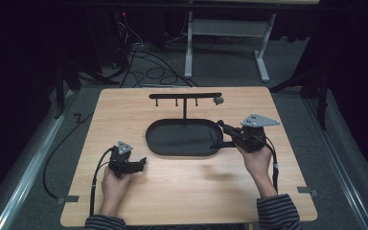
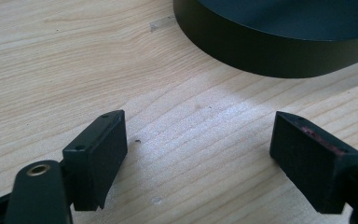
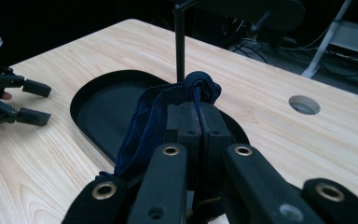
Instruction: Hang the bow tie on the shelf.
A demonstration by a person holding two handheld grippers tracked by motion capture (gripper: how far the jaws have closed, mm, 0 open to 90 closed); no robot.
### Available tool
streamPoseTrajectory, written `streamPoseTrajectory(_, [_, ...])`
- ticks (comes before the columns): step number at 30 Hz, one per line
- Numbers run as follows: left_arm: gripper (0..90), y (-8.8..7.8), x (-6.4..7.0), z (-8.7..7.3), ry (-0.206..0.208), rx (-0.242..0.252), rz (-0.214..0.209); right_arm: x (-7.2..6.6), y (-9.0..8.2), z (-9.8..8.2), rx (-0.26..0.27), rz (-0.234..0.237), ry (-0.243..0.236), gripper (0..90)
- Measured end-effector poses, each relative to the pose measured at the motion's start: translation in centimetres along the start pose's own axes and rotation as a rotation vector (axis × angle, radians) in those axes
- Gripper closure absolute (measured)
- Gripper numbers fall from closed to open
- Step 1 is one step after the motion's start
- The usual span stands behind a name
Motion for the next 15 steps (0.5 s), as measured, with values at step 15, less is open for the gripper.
streamPoseTrajectory(15, [19.2,0.0,0.0,0.0,-0.001,0.000,-0.001,1.3,0.0,1.6,0.034,-0.033,0.015,90.0])
Point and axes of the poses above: each handheld gripper's, and its own axes: y roughly forward along the jaws, z roughly out of its top, x roughly to its right, the point moved 9 cm from there along y, roughly forward along the jaws, and after that the axes turned 6 degrees about -z, right-handed, at the moved point
